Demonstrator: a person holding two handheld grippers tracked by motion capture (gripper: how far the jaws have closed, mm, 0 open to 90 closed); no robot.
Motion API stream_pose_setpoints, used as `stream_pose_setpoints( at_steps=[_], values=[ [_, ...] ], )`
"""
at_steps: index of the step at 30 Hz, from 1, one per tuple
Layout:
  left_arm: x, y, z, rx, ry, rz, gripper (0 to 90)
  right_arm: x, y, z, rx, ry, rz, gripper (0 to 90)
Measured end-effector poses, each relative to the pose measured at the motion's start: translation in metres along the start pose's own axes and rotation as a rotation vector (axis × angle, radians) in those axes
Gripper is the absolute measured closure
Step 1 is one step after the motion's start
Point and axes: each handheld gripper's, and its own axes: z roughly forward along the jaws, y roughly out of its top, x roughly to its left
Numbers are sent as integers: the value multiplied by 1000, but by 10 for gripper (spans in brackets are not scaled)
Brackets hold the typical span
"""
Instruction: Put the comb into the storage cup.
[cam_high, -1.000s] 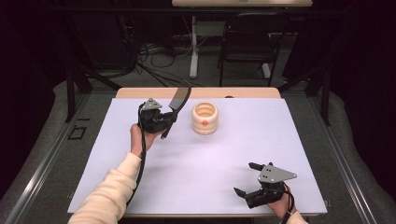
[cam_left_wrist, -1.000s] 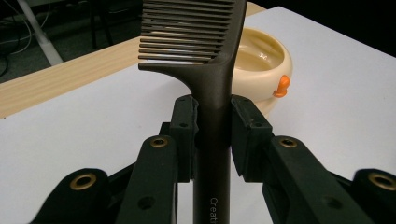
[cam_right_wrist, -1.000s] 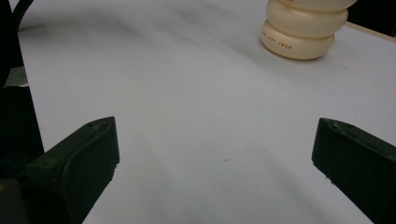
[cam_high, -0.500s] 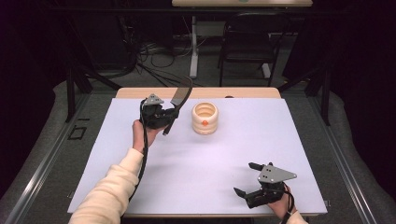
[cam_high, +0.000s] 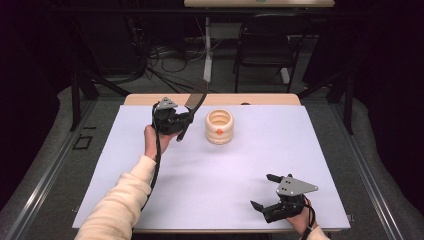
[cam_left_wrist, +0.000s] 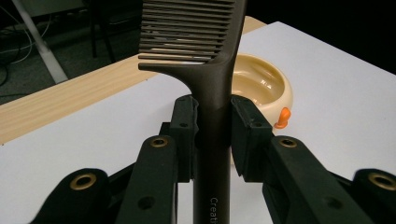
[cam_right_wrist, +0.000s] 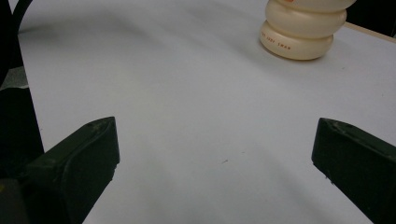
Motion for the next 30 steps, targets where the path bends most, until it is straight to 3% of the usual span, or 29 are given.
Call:
stream_pose_setpoints(
  at_steps=[30],
  values=[
    [-4,9,14,-37,3,-8,723,0,0,0,-2,-2,1,5]
  ],
)
